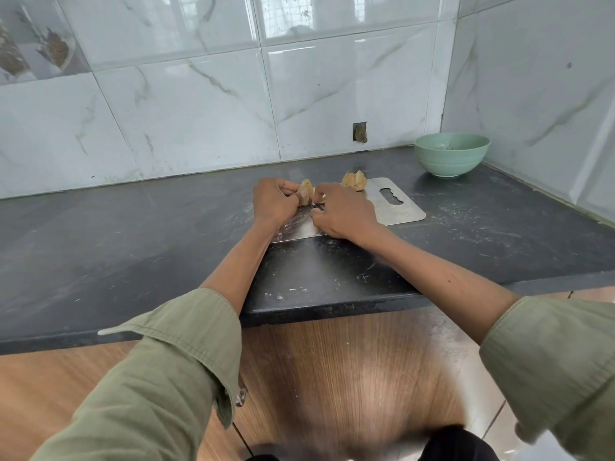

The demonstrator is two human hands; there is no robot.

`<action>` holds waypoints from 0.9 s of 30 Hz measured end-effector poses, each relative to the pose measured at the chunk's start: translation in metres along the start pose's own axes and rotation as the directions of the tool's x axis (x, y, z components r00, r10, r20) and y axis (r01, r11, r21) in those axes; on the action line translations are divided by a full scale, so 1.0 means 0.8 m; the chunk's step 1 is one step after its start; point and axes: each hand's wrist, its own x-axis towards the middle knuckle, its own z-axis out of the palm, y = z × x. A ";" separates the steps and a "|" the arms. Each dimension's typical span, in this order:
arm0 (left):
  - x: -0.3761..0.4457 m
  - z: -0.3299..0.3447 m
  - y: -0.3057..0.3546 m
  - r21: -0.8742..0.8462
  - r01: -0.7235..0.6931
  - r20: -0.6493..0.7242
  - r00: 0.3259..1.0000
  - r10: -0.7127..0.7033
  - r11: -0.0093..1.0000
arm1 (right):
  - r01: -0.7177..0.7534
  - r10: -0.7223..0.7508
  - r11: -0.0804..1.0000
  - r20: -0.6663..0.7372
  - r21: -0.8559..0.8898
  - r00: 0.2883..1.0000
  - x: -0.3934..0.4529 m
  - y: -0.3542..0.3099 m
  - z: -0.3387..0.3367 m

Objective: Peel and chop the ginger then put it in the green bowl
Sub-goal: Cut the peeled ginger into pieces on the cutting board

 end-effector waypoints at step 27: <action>0.003 -0.001 -0.001 0.042 0.038 -0.007 0.999 -0.038 0.998 | -0.060 0.065 0.994 -0.047 0.094 0.997 -0.005 0.001 -0.002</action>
